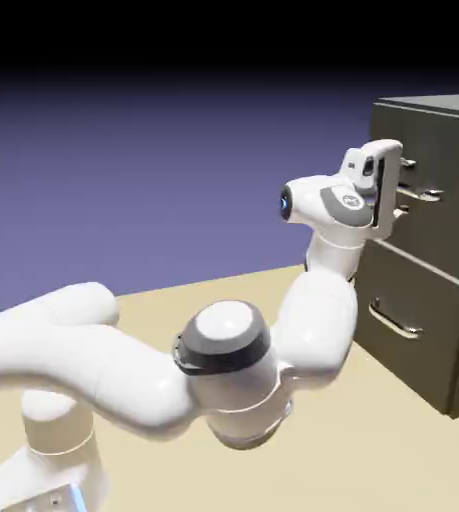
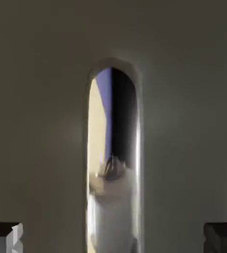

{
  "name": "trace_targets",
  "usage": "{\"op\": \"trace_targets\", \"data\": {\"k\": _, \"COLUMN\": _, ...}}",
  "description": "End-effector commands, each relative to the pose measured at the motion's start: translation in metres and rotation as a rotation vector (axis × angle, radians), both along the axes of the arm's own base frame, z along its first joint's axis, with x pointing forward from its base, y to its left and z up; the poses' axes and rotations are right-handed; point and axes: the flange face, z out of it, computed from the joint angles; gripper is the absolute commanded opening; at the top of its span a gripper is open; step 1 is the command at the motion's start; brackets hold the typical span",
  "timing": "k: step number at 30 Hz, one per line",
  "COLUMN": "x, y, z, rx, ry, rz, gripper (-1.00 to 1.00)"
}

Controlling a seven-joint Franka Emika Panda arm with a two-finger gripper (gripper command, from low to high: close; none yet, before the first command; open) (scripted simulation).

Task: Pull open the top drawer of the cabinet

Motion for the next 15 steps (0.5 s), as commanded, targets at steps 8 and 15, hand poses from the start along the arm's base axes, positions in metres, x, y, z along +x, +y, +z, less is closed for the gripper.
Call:
{"op": "trace_targets", "data": {"k": 8, "x": -0.077, "y": 0.000, "z": 0.000, "rx": 0.000, "ry": -0.001, "rz": 0.000, "gripper": -1.00}}
{"op": "trace_targets", "data": {"k": 15, "x": -0.154, "y": 0.000, "z": 0.000, "rx": 0.000, "ry": -0.001, "rz": 0.000, "gripper": -1.00}}
